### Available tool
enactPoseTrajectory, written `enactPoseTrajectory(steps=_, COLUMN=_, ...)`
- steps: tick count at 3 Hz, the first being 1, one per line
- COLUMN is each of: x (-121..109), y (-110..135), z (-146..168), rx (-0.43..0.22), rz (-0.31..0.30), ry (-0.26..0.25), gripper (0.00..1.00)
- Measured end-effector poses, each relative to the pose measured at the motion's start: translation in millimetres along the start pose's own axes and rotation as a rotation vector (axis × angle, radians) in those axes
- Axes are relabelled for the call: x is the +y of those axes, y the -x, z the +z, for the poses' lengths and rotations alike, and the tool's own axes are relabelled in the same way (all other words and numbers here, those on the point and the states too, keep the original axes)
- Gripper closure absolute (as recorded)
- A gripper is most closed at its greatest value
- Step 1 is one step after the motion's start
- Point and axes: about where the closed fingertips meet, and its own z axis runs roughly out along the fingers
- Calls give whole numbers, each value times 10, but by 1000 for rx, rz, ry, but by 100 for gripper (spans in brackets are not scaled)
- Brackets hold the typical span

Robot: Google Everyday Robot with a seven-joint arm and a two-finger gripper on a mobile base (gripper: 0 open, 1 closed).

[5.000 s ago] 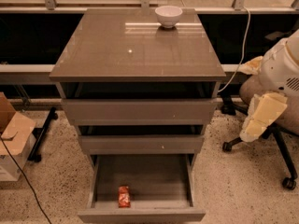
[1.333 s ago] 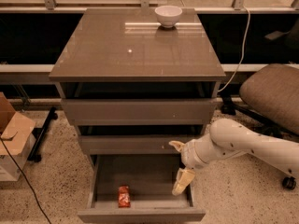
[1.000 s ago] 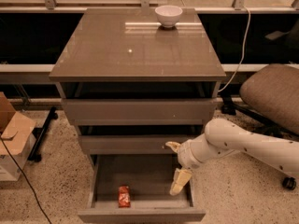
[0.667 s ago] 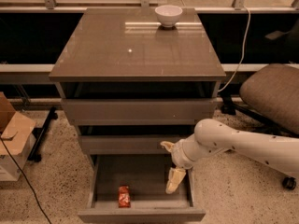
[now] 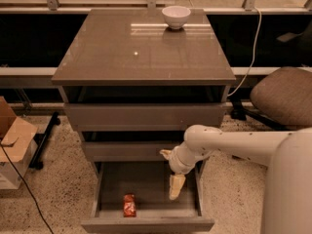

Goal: Pick coke can from bottom drawer and place on counter

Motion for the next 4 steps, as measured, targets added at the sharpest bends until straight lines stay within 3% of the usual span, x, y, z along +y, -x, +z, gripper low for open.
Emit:
enactPoseTrajectory(steps=2, x=-33, y=5, z=225, rx=6, rz=-41, ry=36, gripper=0)
enactPoseTrajectory(steps=3, x=-62, y=-13, z=415, rx=-16, rz=-88, ry=50, gripper=0)
enactPoseTrajectory(steps=4, x=-31, y=-65, z=639, rx=-86, rz=-160, ry=18, gripper=0)
